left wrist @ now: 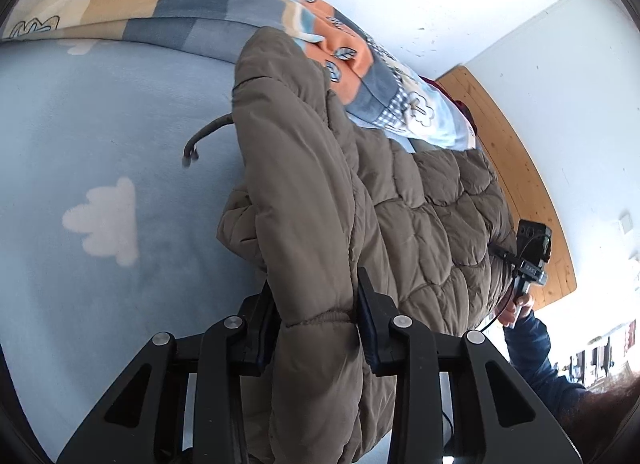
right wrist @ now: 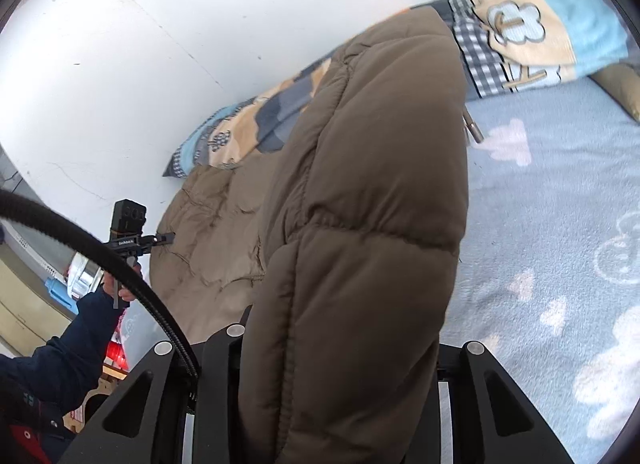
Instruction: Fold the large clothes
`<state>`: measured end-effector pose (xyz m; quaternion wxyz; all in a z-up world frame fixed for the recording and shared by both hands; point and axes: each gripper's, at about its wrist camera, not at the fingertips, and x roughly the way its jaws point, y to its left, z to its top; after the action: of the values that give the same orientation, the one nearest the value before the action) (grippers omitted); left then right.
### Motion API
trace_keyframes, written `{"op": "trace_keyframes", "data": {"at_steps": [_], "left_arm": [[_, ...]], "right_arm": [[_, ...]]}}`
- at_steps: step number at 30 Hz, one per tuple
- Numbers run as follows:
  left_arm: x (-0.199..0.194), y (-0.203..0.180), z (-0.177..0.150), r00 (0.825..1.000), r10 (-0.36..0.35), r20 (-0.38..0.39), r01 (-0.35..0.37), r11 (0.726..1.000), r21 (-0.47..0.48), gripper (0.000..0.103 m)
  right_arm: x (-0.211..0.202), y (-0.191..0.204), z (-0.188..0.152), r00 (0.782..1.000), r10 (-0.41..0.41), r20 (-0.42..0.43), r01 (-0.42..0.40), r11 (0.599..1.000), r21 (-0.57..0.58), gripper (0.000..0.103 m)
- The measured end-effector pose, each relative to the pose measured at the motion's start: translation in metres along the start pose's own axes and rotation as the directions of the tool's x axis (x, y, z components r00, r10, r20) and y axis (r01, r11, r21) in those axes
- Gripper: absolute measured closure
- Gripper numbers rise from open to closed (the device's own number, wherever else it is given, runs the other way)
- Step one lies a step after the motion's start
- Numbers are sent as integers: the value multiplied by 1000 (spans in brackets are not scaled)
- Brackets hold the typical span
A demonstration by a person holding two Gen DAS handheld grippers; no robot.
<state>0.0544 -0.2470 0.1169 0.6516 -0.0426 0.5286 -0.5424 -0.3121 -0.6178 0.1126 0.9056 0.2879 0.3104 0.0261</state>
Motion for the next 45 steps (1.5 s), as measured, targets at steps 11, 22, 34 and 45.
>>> {"op": "trace_keyframes", "data": {"at_steps": [11, 22, 34, 45], "left_arm": [[-56, -52, -59, 1000, -26, 3, 26, 999, 47, 70], [-77, -60, -136, 999, -36, -12, 36, 999, 4, 70], [-41, 7, -165, 995, 96, -16, -98, 971, -220, 53], [-125, 5, -187, 969, 159, 188, -92, 943, -320, 45]], "right_arm": [[-38, 63, -16, 1000, 20, 11, -19, 997, -79, 66], [-70, 80, -76, 1000, 27, -9, -28, 997, -66, 67], [-31, -11, -141, 981, -118, -153, 151, 962, 229, 50], [-86, -14, -154, 969, -225, -103, 247, 906, 344, 26]]}}
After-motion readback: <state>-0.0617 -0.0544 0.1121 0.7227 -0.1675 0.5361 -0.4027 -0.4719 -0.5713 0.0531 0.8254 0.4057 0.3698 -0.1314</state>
